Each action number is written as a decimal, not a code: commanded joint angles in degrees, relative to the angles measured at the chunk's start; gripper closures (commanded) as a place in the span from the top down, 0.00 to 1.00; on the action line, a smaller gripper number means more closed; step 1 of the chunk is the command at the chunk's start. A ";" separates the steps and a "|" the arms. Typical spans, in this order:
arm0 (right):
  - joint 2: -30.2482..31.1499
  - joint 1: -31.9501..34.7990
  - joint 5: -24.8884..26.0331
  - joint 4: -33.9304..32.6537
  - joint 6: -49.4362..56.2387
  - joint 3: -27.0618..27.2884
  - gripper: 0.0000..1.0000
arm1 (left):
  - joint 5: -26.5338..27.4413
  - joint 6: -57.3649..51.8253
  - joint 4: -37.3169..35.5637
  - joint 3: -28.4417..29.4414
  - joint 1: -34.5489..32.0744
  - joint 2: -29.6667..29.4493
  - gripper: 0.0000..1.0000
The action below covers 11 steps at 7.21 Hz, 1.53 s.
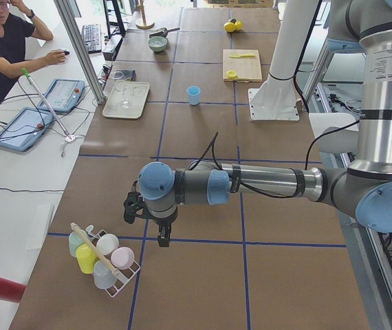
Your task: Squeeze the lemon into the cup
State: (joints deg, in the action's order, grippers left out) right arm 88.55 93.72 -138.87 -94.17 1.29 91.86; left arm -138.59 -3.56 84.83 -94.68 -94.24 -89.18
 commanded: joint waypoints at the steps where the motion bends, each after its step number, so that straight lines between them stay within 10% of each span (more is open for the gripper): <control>1: -1.81 -4.39 -0.69 0.48 -0.50 5.43 1.00 | -0.01 0.13 1.64 -0.07 0.02 -0.12 1.00; 6: -4.97 -31.07 12.42 25.12 -50.36 10.69 1.00 | 0.43 0.31 10.09 0.98 0.28 -0.21 1.00; 11: 0.57 -63.08 36.18 25.26 -79.22 29.95 1.00 | 0.43 0.40 11.06 2.13 0.37 -0.12 1.00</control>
State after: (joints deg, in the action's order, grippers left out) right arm 88.72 37.63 -107.84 -68.91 -72.89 119.56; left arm -138.16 -3.21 95.71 -92.60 -93.93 -89.35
